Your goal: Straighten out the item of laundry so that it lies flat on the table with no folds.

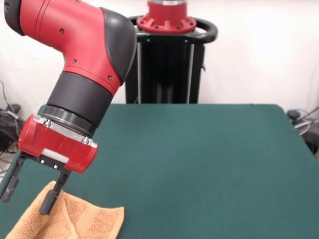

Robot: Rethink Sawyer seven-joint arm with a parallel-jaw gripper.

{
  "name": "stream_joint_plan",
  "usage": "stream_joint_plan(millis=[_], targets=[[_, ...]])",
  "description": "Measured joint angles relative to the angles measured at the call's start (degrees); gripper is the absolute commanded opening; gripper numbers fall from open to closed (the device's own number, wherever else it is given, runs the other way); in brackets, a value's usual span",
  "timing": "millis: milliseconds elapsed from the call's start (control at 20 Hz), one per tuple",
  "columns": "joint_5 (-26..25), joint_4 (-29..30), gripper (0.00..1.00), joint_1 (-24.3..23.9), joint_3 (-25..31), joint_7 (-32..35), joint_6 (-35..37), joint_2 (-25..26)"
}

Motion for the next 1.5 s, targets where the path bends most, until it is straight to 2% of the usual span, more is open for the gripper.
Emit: stream_joint_plan(millis=[200, 300, 350, 400, 450, 550, 600, 850, 900, 950, 1300, 1500], targets=[[0.7, -1.0, 1.00, 2.0, -2.6, 0.0, 5.8, 0.5], [1.0, -2.2, 1.00, 4.0, -5.1, 0.0, 11.6, 1.2], [1.1, -3.5, 1.00, 6.0, -7.3, 0.0, 17.9, 1.9], [1.1, -4.1, 1.00, 6.8, -8.4, 0.0, 21.1, 2.2], [1.1, -6.3, 1.00, 9.8, -11.6, 0.0, 32.8, 3.2], [1.0, -7.3, 1.00, 10.9, -12.8, 0.0, 38.0, 3.5], [0.5, -9.6, 1.00, 13.0, -15.2, 0.0, 49.7, 4.1], [-2.9, -15.7, 1.00, 16.1, -18.9, -0.1, 75.6, 4.3], [-3.4, -16.4, 1.00, 16.2, -19.0, -0.1, 77.8, 4.2], [-4.9, -18.7, 1.00, 16.1, -19.2, -0.4, 83.7, 3.5], [-5.0, -22.9, 1.00, 13.3, -17.8, -1.3, 84.6, -0.7], [-1.0, -25.0, 1.00, 9.2, -13.9, -1.3, 84.2, -4.0]])
